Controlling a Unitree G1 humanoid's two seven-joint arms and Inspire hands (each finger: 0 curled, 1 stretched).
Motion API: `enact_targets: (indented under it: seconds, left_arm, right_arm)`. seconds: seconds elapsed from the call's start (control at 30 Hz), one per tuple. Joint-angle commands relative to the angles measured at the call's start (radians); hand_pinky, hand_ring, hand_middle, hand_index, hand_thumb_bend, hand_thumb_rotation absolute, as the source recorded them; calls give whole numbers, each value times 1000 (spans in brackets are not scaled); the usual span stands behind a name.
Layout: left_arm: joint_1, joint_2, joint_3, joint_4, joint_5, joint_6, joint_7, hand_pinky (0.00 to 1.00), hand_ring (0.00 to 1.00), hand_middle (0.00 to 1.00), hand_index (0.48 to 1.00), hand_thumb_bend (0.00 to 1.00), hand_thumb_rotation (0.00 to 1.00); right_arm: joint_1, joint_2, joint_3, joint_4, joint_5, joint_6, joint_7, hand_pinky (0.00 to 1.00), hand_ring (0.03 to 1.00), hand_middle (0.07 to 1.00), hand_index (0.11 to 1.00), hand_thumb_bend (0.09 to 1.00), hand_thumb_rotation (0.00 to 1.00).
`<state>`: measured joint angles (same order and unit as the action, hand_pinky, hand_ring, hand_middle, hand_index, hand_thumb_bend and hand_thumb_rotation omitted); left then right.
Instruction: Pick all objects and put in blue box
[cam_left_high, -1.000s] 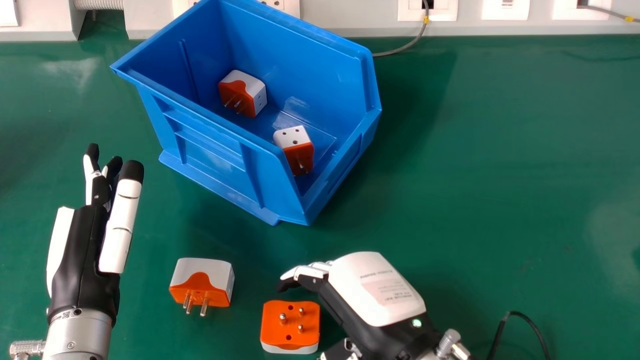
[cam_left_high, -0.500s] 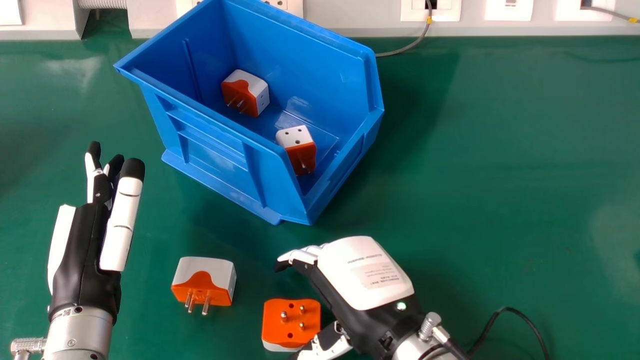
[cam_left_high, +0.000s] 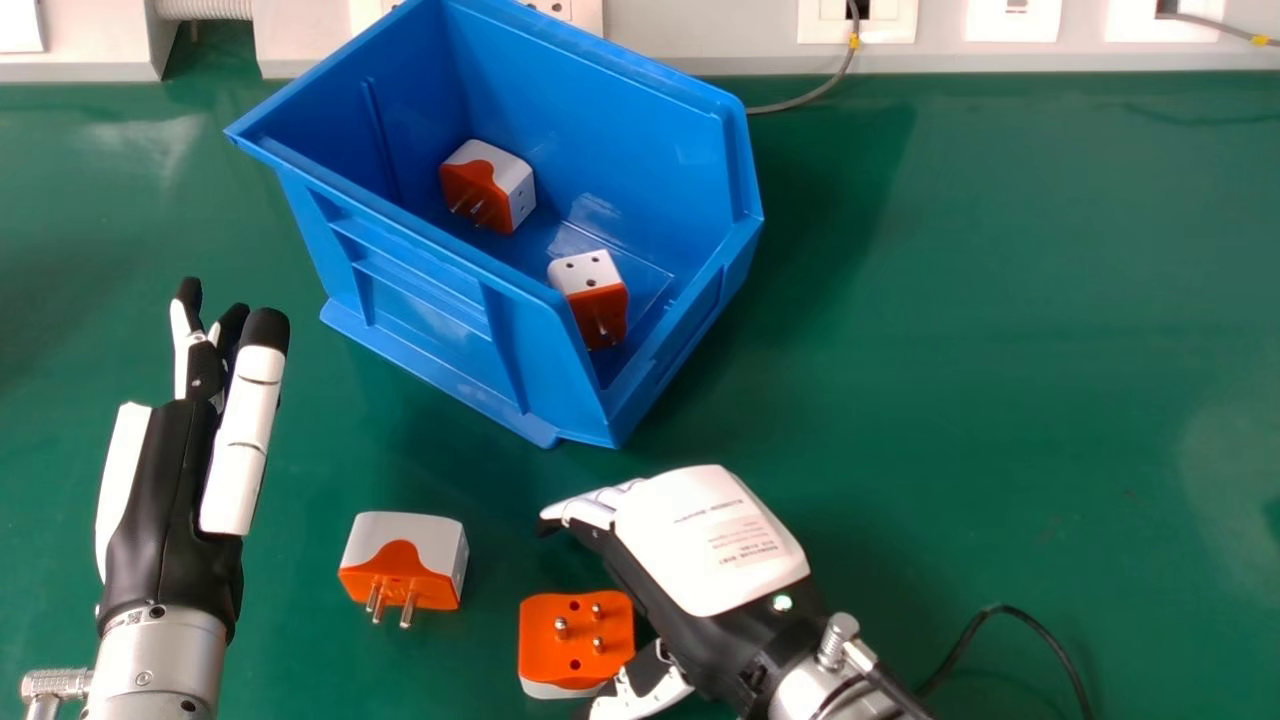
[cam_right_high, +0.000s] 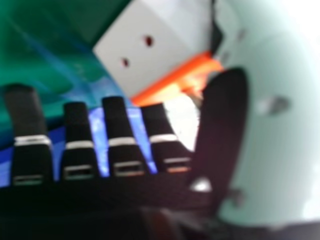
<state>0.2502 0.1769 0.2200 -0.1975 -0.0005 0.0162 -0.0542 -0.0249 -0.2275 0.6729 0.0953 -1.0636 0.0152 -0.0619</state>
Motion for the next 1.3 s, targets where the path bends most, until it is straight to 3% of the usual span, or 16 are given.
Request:
enact_targets:
  seconds: [0.0, 0.23, 0.67, 0.87, 1.27]
  left_arm:
    - [-15, 6, 2, -27, -1, 0, 3, 911, 982, 984, 1000, 632, 1000]
    - [-23, 4, -3, -42, 5, 18, 7, 910, 981, 983, 1000, 627, 1000]
    - [-45, 9, -1, -25, 5, 27, 6, 913, 982, 983, 1000, 648, 1000]
    - [-41, 6, -4, -43, 8, 38, 8, 919, 983, 984, 1000, 645, 1000]
    - [-45, 11, 4, -38, 0, 42, 2, 922, 983, 985, 1000, 643, 1000]
  right_arm:
    - [-17, -32, 11, -3, -40, 16, 29, 702, 792, 794, 766, 634, 207]
    - [-63, -85, 57, -18, -104, -20, 32, 682, 773, 778, 748, 584, 174]
    - [-109, -110, 67, 20, -78, -115, 16, 641, 741, 754, 720, 517, 104]
    - [-122, -107, 68, 34, -72, -115, 33, 621, 724, 738, 702, 467, 70]
    - [-124, -103, 66, 21, -97, -66, 62, 608, 706, 717, 690, 473, 53]
